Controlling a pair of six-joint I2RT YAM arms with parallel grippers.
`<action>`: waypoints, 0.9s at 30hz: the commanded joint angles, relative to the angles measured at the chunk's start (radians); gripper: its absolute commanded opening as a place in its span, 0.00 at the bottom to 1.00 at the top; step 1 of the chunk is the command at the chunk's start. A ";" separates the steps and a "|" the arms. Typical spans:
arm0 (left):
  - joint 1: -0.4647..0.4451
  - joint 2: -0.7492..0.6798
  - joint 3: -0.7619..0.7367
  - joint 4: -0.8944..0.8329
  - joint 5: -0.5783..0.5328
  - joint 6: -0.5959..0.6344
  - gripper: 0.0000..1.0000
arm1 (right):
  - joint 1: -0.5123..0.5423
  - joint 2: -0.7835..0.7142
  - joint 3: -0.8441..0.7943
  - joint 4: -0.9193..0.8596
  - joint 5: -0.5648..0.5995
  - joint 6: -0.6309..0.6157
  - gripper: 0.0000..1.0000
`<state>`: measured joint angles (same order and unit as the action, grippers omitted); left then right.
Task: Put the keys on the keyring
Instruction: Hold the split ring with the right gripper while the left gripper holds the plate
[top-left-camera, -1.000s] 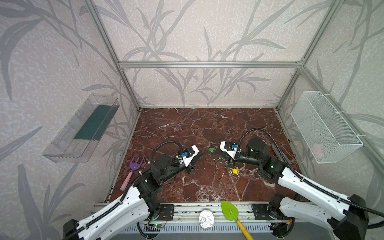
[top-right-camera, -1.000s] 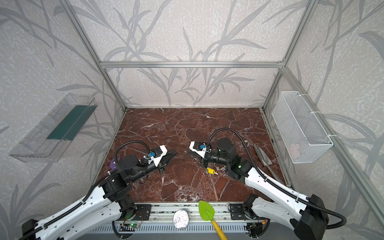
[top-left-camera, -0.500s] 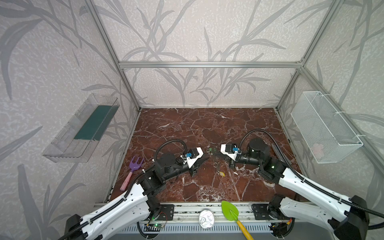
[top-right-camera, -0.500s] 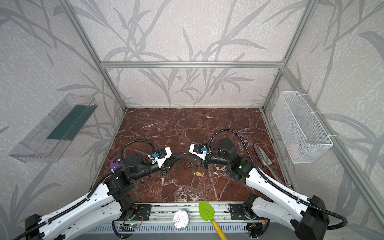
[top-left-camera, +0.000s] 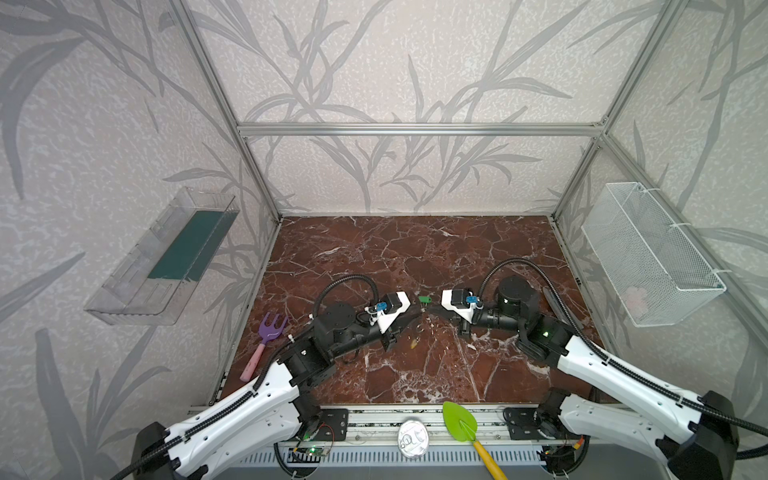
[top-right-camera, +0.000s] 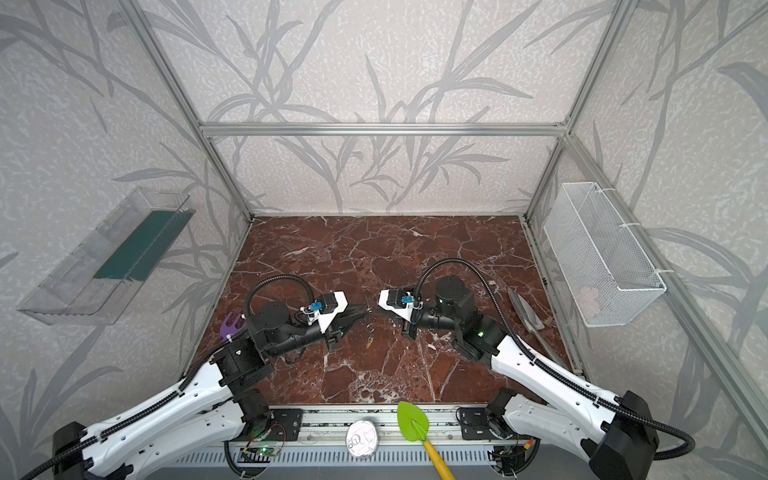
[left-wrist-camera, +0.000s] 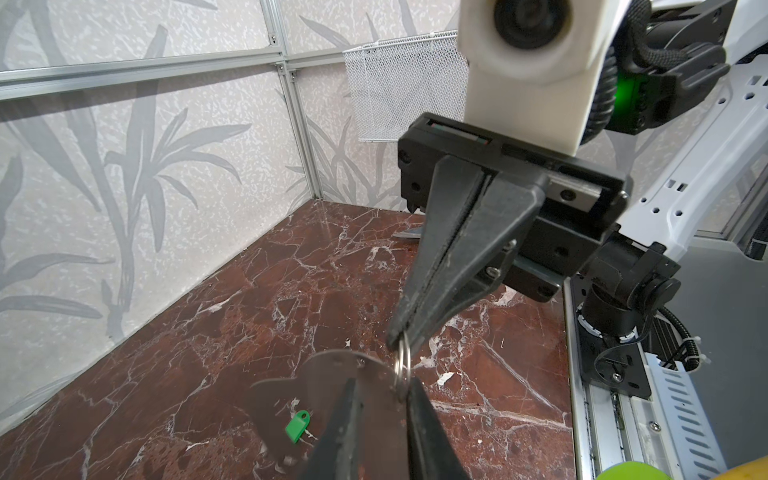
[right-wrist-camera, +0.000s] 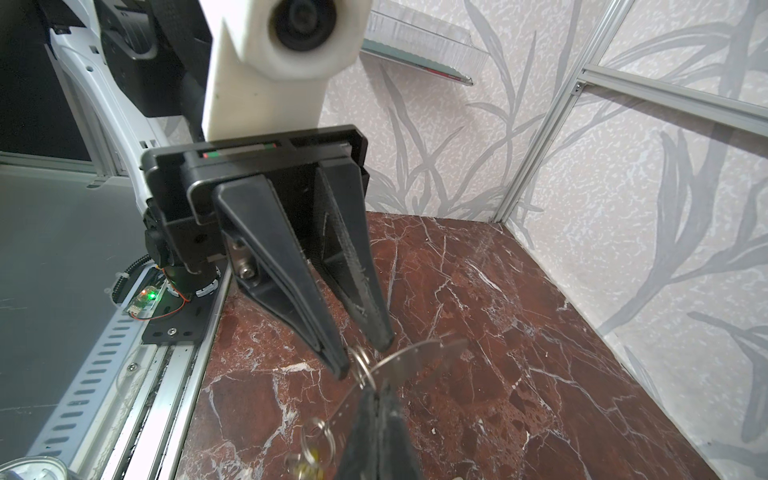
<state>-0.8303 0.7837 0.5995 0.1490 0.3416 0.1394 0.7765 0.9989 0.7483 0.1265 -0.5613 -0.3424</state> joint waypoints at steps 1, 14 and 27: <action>0.000 0.002 0.050 0.017 -0.010 0.011 0.23 | -0.002 -0.013 0.022 0.007 -0.034 -0.007 0.00; 0.000 0.056 0.106 -0.059 -0.013 0.028 0.17 | -0.002 -0.017 0.025 0.000 -0.048 -0.011 0.00; 0.000 0.060 0.111 -0.093 -0.034 0.035 0.03 | -0.002 -0.023 0.022 0.017 -0.020 -0.002 0.00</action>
<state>-0.8326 0.8433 0.6746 0.0700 0.3344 0.1623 0.7719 0.9977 0.7486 0.1219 -0.5594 -0.3447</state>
